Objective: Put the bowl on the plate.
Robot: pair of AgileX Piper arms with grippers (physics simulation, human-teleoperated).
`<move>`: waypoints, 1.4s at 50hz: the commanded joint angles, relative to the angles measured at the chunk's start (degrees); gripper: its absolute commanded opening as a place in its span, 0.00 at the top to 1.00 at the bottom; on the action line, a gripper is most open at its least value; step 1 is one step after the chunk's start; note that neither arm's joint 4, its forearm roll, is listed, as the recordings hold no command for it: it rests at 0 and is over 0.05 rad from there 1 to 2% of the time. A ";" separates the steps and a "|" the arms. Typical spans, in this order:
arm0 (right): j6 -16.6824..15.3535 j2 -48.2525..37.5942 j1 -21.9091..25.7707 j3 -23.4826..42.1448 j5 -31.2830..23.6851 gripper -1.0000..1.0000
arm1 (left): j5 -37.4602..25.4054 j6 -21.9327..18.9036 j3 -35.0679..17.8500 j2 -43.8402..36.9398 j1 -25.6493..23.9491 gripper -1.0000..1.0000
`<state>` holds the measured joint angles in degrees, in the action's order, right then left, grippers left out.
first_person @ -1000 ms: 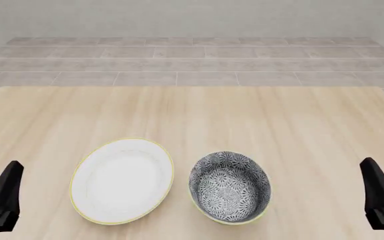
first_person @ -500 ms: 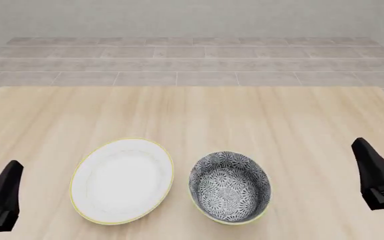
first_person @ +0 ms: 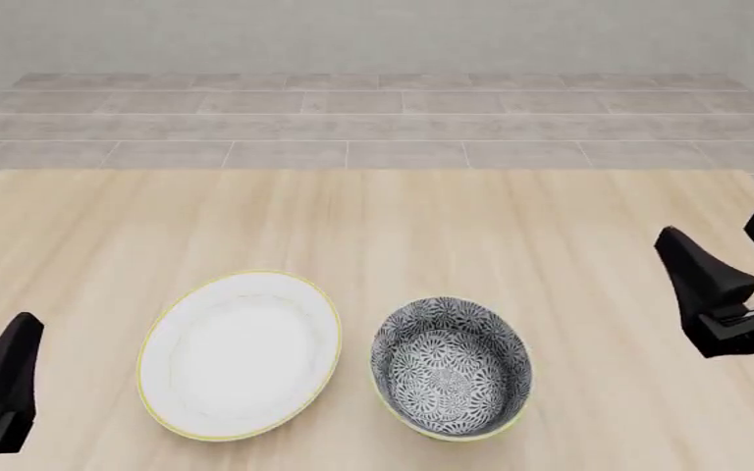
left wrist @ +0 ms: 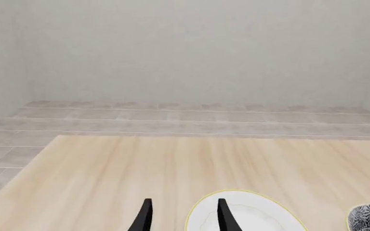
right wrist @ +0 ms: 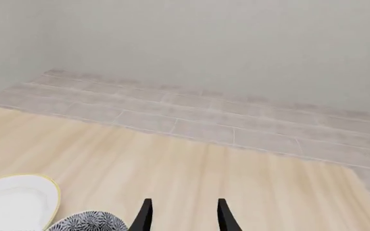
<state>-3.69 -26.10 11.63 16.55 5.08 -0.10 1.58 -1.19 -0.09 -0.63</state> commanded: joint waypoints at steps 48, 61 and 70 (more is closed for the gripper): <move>-0.75 -19.07 9.30 10.55 -0.95 0.00 | -0.55 0.08 -0.68 -0.09 -0.06 0.00; 0.25 -22.44 10.74 12.15 -0.76 0.00 | -0.07 0.10 -0.05 0.04 -0.23 0.00; 1.03 -24.58 11.67 12.73 -1.10 0.00 | 0.25 0.18 0.29 0.02 -0.17 0.00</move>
<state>-3.45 -48.37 22.14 28.42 4.31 -0.11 1.70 -1.21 -0.08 -0.79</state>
